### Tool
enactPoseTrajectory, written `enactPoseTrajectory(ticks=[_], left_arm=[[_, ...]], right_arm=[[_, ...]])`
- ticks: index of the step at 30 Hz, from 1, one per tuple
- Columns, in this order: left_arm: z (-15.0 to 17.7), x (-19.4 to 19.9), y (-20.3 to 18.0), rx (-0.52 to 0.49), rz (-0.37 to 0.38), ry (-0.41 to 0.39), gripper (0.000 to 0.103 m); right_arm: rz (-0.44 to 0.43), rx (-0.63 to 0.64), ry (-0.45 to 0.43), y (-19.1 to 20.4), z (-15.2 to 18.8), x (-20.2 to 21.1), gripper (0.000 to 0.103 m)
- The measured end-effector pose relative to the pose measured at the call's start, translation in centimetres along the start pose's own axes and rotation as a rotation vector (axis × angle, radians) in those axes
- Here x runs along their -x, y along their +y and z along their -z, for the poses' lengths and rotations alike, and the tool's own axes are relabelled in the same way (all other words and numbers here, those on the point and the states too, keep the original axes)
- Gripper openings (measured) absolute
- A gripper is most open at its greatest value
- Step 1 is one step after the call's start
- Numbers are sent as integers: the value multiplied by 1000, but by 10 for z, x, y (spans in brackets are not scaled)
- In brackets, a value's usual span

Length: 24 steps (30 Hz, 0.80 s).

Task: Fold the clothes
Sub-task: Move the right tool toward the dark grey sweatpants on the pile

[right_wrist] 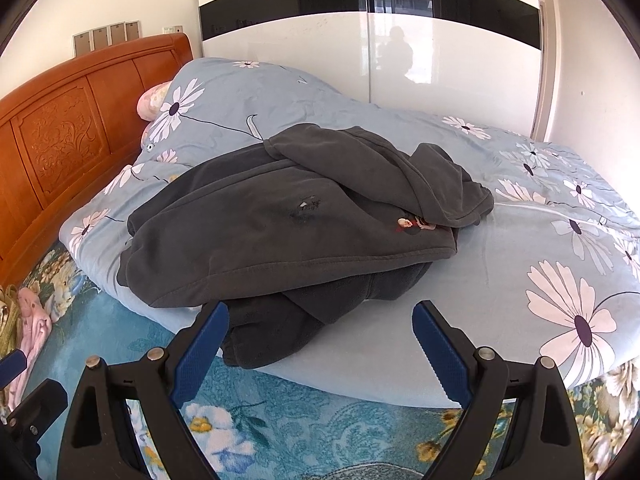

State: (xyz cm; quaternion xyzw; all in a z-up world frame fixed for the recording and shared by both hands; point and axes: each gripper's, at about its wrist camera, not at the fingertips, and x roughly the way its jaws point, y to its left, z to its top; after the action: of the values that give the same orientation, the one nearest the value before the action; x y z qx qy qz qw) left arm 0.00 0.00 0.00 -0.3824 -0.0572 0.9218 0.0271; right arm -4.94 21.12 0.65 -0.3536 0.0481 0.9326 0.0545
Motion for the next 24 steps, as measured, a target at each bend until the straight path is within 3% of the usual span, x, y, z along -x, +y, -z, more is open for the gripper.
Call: enactPoseTrajectory(ticks=[17,21,24], left_arm=[[4,1,8,-5,-29,20,103],[16,13,17,-31,-16,50,103],[29,28,29,-47,-9,76,103]], right_arm=[[-22,6,21,2,-1,-10,94],[-113,-55,39,-6,1,-16,94],[-257,-274,87,-43,6,-38,94]])
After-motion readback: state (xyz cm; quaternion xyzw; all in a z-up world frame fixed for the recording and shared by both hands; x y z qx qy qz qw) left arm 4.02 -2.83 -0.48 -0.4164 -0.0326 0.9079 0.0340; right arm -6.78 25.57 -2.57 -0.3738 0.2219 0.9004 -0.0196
